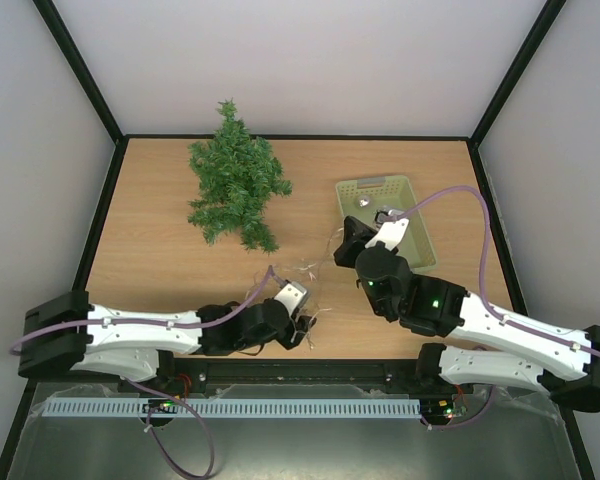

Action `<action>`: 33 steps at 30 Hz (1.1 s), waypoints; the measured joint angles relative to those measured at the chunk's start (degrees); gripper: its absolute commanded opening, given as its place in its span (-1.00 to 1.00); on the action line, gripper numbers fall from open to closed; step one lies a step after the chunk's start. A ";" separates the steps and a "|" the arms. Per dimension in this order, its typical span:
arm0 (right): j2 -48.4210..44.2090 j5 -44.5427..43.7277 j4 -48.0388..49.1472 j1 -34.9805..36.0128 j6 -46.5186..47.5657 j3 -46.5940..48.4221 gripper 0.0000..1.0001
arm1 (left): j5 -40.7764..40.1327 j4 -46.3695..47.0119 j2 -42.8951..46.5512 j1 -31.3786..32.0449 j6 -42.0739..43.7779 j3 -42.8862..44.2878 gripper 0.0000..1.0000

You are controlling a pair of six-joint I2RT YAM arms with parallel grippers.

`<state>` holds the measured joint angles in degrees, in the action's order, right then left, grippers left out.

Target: Decorate the small christmas tree

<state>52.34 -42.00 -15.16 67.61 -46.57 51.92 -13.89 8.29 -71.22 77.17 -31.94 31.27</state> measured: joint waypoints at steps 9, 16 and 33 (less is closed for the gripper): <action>-5.81 -1.95 3.82 -0.07 4.04 -0.87 -0.97 | -1.99 -18.93 4.59 0.02 -6.21 2.80 0.22; -7.61 -3.15 5.27 -0.07 5.25 -2.97 -0.97 | 3.21 -24.22 11.08 0.09 -3.74 2.71 0.51; -8.24 -4.44 6.75 -0.11 8.44 -4.90 -0.97 | 3.15 -24.90 17.27 -0.11 -1.25 2.21 0.36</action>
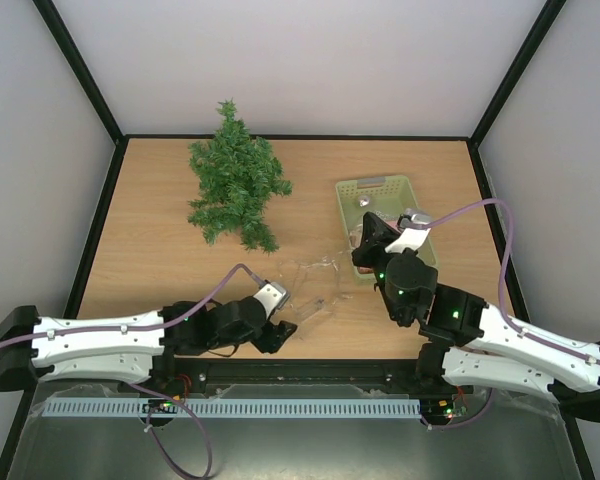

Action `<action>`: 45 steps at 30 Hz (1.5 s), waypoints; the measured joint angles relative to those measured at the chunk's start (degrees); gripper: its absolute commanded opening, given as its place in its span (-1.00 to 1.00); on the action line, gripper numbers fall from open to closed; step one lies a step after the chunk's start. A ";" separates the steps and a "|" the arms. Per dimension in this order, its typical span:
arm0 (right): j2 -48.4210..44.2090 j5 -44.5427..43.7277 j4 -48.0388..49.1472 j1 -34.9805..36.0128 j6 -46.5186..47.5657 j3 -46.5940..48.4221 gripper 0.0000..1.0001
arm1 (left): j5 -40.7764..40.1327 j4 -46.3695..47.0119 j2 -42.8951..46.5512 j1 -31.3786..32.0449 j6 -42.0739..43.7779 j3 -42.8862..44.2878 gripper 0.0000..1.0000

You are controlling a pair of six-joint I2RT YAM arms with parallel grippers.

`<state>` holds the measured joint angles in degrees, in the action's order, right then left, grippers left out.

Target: Decorate the small christmas tree

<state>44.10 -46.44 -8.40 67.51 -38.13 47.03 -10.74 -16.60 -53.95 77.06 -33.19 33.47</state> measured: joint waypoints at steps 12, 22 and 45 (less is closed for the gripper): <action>-2.71 1.62 1.31 0.00 1.16 -0.52 -0.97 | -0.87 9.03 -2.34 -12.09 -0.22 -3.52 0.27; -2.86 3.10 1.99 0.00 2.21 -0.66 -0.97 | 1.16 19.85 -14.53 -17.51 5.03 -3.54 0.16; -3.39 4.33 2.73 0.00 4.61 -0.63 -0.97 | 2.38 22.03 -18.10 -20.83 8.66 0.79 -0.95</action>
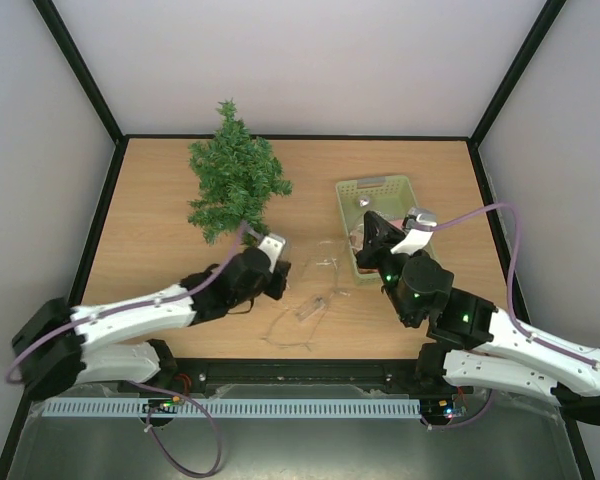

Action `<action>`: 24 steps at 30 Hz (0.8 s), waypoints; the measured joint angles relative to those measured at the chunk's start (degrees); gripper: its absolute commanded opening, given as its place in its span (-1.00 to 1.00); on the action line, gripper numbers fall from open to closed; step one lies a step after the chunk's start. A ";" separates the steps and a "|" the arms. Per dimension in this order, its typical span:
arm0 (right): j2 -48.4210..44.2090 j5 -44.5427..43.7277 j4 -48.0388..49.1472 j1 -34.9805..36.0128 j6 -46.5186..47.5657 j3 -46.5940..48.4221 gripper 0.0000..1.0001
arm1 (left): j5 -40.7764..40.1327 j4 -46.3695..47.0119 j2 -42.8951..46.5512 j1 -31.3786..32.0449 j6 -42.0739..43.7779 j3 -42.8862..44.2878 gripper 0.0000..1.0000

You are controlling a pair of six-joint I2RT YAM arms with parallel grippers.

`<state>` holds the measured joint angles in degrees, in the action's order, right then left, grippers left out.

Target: Decorate the small christmas tree

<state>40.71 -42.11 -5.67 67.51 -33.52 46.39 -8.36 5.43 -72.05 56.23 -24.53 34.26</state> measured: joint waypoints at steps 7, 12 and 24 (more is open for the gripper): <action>-2.36 3.76 3.45 0.00 5.20 1.03 -0.97 | -9.14 -13.07 21.07 -0.02 1.73 12.90 -0.95; -3.28 10.16 7.91 0.00 9.92 4.02 -0.97 | -13.64 -20.57 27.56 -0.02 4.98 24.44 -0.95; 2.16 12.15 8.31 0.00 11.21 9.66 -0.97 | -10.54 -33.20 30.21 -0.02 9.05 37.70 -0.95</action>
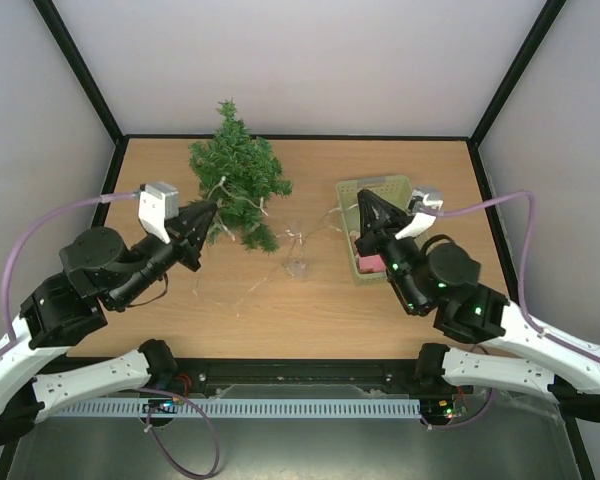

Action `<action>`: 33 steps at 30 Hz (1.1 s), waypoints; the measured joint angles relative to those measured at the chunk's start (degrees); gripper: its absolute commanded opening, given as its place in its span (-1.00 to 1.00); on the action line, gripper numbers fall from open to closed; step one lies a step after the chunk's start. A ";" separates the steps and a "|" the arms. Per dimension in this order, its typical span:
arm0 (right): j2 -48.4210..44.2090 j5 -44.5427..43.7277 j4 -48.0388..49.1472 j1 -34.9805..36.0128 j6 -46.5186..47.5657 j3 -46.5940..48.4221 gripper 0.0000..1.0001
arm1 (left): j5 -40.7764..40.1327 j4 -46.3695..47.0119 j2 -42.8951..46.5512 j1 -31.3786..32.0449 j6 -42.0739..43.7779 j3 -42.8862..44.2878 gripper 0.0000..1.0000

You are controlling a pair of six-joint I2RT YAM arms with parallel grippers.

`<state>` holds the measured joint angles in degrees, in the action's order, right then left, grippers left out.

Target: Decorate the small christmas tree

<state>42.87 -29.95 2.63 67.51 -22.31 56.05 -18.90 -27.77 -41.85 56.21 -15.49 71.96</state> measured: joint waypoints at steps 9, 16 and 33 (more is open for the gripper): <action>3.15 -21.68 -17.25 -0.13 -14.08 -0.66 -0.97 | -6.05 -8.63 6.78 0.00 -3.89 -3.26 -0.95; 7.23 -26.23 -27.63 -0.90 -23.32 -2.25 -0.97 | -16.31 -12.37 7.41 0.00 -3.37 0.02 -0.95; -1.44 -29.59 -26.69 -1.55 -25.35 -8.37 -0.97 | -36.30 -19.63 2.40 0.00 -3.89 1.31 -0.95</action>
<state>41.43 -59.55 -24.05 65.95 -47.66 47.68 -55.20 -47.40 -39.44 56.21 -19.38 73.28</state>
